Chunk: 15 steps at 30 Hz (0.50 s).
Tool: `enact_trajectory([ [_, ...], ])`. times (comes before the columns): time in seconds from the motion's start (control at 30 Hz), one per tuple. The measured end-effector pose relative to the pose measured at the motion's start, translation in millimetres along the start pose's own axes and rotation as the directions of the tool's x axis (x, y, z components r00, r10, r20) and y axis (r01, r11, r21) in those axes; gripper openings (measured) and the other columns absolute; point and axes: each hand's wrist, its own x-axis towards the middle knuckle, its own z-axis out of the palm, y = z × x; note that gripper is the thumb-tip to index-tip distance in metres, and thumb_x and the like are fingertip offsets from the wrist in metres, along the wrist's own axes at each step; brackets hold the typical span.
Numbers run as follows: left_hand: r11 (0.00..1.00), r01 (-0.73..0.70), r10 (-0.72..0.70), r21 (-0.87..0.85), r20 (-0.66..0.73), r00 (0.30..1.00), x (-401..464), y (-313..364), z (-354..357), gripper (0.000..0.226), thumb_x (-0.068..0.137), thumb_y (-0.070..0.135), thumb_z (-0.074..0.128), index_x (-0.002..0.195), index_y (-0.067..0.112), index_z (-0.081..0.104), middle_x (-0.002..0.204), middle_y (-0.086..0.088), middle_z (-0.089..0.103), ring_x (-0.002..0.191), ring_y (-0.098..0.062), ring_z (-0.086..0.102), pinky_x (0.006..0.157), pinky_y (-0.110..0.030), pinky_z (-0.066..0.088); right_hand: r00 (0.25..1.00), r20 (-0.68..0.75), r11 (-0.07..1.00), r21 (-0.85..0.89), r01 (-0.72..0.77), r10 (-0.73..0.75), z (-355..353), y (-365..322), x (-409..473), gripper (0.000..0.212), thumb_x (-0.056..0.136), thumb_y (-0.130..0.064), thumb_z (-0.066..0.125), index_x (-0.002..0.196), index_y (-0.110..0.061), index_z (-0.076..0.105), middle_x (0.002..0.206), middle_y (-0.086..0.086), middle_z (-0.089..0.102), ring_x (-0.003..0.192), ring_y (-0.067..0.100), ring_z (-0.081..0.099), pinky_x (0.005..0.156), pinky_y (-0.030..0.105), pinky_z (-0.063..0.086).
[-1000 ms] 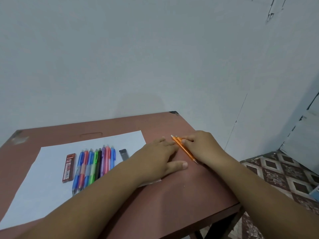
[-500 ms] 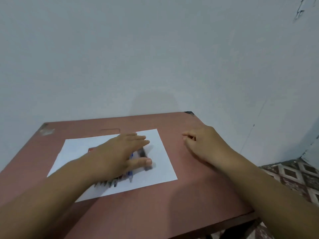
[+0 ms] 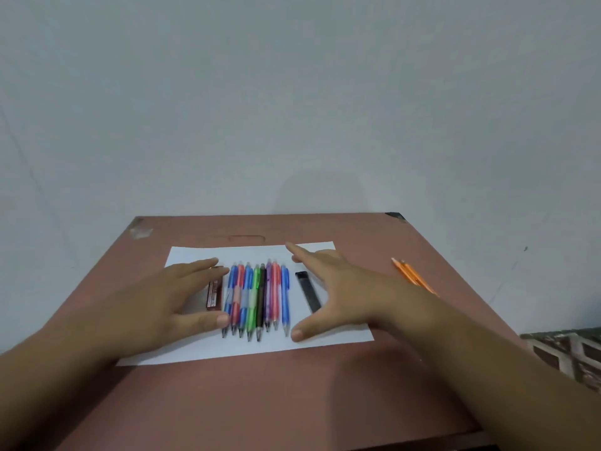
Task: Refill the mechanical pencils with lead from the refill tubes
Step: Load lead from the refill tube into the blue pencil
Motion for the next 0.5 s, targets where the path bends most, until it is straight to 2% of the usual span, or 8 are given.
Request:
enact_trajectory([
  [0.1, 0.999, -0.002, 0.002, 0.035, -0.006, 1.0, -0.1, -3.9, 7.3, 0.106, 0.064, 0.103, 0.02, 0.155, 0.051, 0.009, 0.161, 0.032, -0.003, 0.149, 0.005, 0.005, 0.121, -0.023, 0.012, 1.0, -0.015, 1.0, -0.029, 0.007, -0.007, 3.7, -1.2, 14.4, 0.115, 0.073, -0.074, 0.072, 0.158, -0.047, 0.001, 0.164, -0.011, 0.02, 0.149, 0.011, 0.015, 0.115, 0.039, 0.027],
  [0.2, 0.999, -0.003, 0.004, 0.041, -0.028, 1.0, 0.2, -7.6, 15.1, 0.102, 0.067, 0.102, 0.019, 0.155, 0.052, 0.004, 0.162, 0.031, -0.009, 0.149, 0.005, 0.001, 0.12, -0.022, 0.01, 0.99, -0.13, 0.999, 0.005, -0.05, 0.05, 4.4, -1.1, 23.7, 0.088, 0.082, -0.072, 0.065, 0.155, -0.034, 0.033, 0.154, -0.011, 0.038, 0.146, 0.011, 0.02, 0.11, 0.037, 0.03],
  [0.3, 1.0, -0.002, 0.003, 0.014, -0.06, 0.998, -0.1, -9.3, 19.3, 0.099, 0.068, 0.101, 0.02, 0.154, 0.055, 0.005, 0.161, 0.034, -0.007, 0.149, 0.007, 0.001, 0.119, -0.022, 0.01, 0.959, -0.248, 0.991, 0.047, -0.129, 0.137, 10.5, -1.9, 31.6, 0.066, 0.084, -0.072, 0.062, 0.135, -0.03, 0.06, 0.135, -0.012, 0.051, 0.132, 0.008, 0.033, 0.094, 0.031, 0.036],
  [0.37, 1.0, -0.006, 0.007, 0.011, -0.074, 0.997, -0.4, -9.6, 20.4, 0.098, 0.069, 0.101, 0.021, 0.154, 0.054, 0.007, 0.161, 0.034, -0.005, 0.149, 0.007, 0.002, 0.119, -0.022, 0.011, 0.94, -0.289, 0.981, 0.12, -0.153, 0.182, 14.2, -5.1, 35.9, 0.057, 0.085, -0.069, 0.063, 0.126, -0.029, 0.067, 0.127, -0.013, 0.051, 0.13, 0.008, 0.036, 0.09, 0.031, 0.036],
  [0.5, 1.0, -0.004, 0.004, 0.005, -0.079, 0.997, -1.3, -10.4, 20.9, 0.096, 0.069, 0.101, 0.021, 0.153, 0.055, 0.007, 0.161, 0.034, -0.004, 0.149, 0.007, 0.002, 0.12, -0.023, 0.011, 0.905, -0.356, 0.968, 0.178, -0.177, 0.231, 16.8, -15.6, 41.4, 0.037, 0.087, -0.058, 0.069, 0.108, -0.028, 0.074, 0.096, -0.021, 0.043, 0.132, 0.014, 0.037, 0.101, 0.039, 0.047],
])
